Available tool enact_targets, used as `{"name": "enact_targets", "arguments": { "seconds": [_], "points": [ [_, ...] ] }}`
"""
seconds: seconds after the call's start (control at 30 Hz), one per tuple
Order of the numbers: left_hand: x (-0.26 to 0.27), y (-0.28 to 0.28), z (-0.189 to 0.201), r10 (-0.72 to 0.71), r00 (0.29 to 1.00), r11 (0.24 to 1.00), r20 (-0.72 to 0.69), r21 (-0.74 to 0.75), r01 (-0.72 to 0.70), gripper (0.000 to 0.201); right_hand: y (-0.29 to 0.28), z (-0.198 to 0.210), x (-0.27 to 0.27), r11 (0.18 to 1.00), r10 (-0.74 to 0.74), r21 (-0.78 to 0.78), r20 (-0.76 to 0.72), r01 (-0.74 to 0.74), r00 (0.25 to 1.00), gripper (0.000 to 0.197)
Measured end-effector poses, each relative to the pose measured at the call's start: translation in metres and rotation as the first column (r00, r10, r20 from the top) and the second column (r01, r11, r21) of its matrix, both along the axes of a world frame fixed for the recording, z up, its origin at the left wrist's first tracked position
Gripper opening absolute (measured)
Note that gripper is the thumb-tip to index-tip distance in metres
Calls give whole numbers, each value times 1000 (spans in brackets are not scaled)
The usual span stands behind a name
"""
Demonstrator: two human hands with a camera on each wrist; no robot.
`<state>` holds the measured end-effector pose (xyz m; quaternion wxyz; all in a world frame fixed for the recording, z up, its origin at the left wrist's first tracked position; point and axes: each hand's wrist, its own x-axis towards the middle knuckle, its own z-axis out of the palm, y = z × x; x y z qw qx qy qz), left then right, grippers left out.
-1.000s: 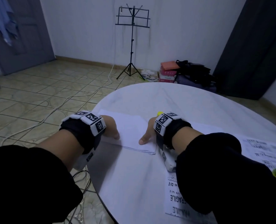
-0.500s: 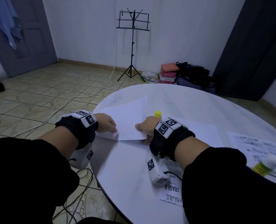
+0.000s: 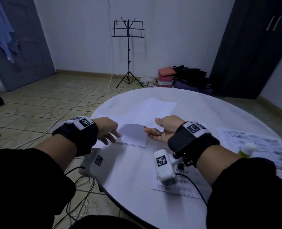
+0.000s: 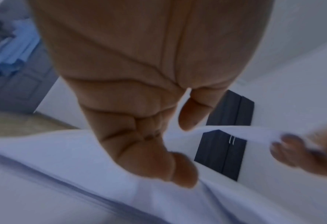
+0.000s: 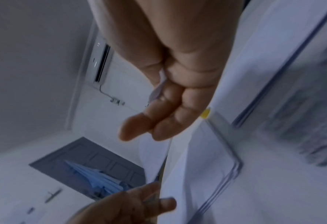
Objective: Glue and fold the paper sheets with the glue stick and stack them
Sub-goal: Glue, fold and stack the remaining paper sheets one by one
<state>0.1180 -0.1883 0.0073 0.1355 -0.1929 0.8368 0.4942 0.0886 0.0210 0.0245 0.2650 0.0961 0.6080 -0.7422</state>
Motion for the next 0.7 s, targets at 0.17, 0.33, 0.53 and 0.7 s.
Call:
{"name": "enact_targets", "arguments": {
  "seconds": [0.17,0.33,0.53,0.7],
  "points": [
    [6,18,13,157,986,842,-59,529,-102,27,60,3,35,997,-18,70,-26,20,1000,12],
    [24,56,16,-80,991,868,-106,481,121,20,114,-4,56,988,-84,122,-55,90,995,40],
    [45,97,-4,-366,930,920,-29,139,367,20,171,-16,78,894,53,447,-72,-16,996,48],
    [53,122,-17,-448,894,894,12,-19,448,24,195,-18,85,591,210,802,-49,-87,977,27]
  ]
}}
